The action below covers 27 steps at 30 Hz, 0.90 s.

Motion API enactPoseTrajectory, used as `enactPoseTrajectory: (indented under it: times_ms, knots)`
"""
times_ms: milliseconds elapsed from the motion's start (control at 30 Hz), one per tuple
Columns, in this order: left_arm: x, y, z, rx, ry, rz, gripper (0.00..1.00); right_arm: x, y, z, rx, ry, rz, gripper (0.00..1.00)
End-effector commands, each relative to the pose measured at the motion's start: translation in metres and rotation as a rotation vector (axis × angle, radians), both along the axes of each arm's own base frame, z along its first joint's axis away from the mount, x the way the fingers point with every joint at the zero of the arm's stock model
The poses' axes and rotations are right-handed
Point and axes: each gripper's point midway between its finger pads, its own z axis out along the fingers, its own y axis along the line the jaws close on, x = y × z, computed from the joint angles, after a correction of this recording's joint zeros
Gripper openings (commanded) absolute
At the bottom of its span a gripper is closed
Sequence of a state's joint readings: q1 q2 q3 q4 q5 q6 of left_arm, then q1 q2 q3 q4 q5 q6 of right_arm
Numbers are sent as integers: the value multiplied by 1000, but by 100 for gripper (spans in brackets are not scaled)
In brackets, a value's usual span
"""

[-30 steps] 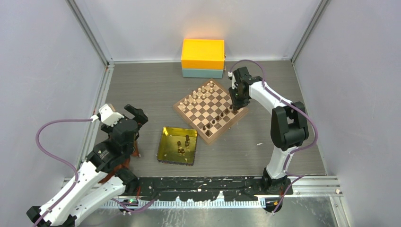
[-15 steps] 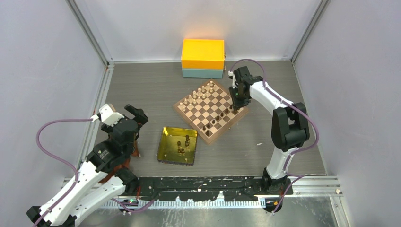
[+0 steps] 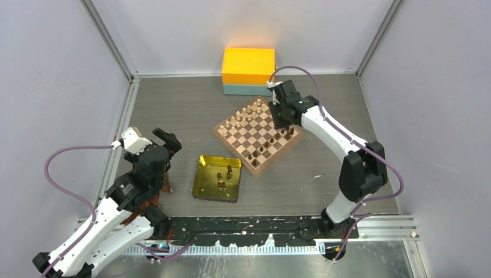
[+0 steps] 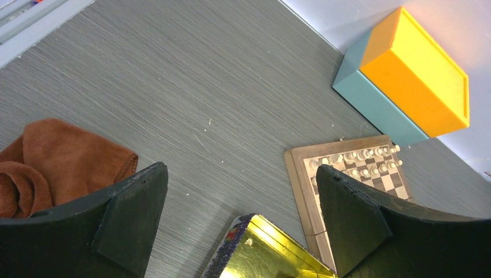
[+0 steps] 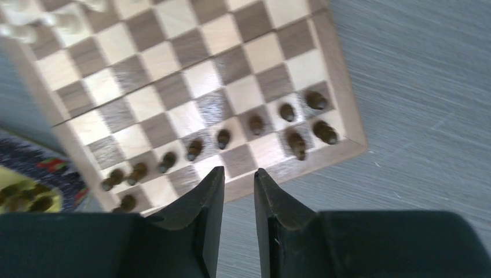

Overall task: Set up the chess pieces on the board
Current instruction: Place the chess piece on the chessboard, then pick up the chess piece from the storage box.

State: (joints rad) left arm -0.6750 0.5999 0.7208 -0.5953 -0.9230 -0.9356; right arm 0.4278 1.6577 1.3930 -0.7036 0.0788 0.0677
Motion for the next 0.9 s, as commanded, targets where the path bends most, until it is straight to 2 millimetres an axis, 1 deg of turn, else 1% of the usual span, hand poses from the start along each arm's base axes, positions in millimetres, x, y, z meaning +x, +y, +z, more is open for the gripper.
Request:
enactPoseTrajectory:
  times_ms: [0, 67, 133, 233, 267, 367, 467, 533, 667, 800, 867]
  knots:
    - [2, 2, 7, -17, -39, 26, 100, 3, 42, 55, 90, -180, 23, 32]
    - [1, 4, 7, -15, -38, 29, 100, -2, 59, 64, 120, -209, 37, 33]
    - [-1, 5, 6, -15, -37, 31, 100, -8, 73, 71, 142, -229, 42, 37]
    - [-2, 6, 4, -16, -37, 28, 100, -19, 93, 77, 190, -245, 59, 52]
    - [-2, 6, 3, -16, -36, 29, 100, -22, 99, 79, 205, -252, 67, 59]
    - [-3, 6, 2, -16, -32, 27, 100, -33, 117, 81, 264, -259, 83, 83]
    - [-4, 6, 0, -17, -31, 24, 100, -43, 132, 78, 321, -255, 91, 99]
    - [-4, 7, -1, -17, -31, 24, 100, -50, 141, 77, 342, -249, 104, 100]
    - [-4, 6, -3, -14, -27, 23, 100, -67, 159, 68, 358, -243, 122, 100]
    - [-5, 8, -4, -15, -29, 23, 100, -91, 184, 51, 339, -220, 168, 100]
    - [-6, 9, -3, -18, -36, 24, 100, -101, 195, 41, 317, -207, 185, 97]
